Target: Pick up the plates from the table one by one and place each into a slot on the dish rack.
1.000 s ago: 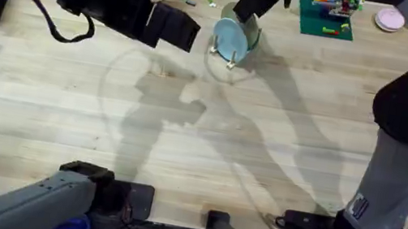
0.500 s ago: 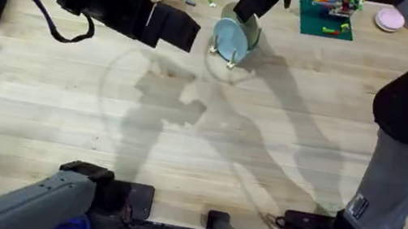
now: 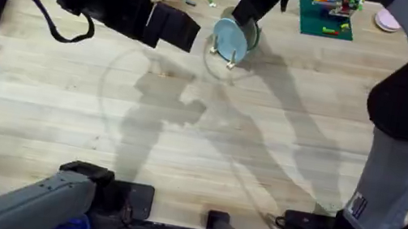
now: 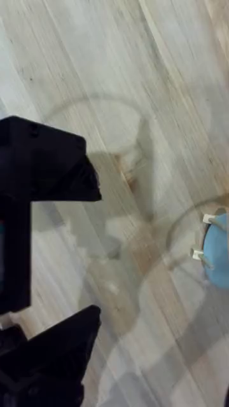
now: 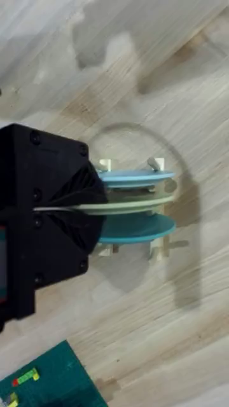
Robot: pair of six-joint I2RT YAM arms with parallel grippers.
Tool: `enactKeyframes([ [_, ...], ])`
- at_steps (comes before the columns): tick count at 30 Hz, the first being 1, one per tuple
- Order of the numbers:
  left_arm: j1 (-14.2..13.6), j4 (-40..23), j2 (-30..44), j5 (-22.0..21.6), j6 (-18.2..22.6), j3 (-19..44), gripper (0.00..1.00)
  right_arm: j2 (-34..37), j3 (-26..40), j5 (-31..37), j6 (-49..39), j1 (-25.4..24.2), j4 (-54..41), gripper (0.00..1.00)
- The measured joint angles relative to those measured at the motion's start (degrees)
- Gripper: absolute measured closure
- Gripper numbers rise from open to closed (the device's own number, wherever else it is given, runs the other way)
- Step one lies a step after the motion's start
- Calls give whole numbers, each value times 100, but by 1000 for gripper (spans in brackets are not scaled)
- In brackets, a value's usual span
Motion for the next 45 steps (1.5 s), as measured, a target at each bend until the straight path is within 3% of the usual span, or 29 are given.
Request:
enactKeyframes([
  [14, 0, -2, 0, 0, 0, 0, 6, 2, 0, -2, 0, 7, 0, 972],
  [22, 0, 0, 0, 0, 0, 0, 6, 1, 0, -18, 1, 9, 1, 834],
  [45, 0, -2, 0, 0, 1, 0, 6, -12, 0, -17, 0, 17, -43, 864],
])
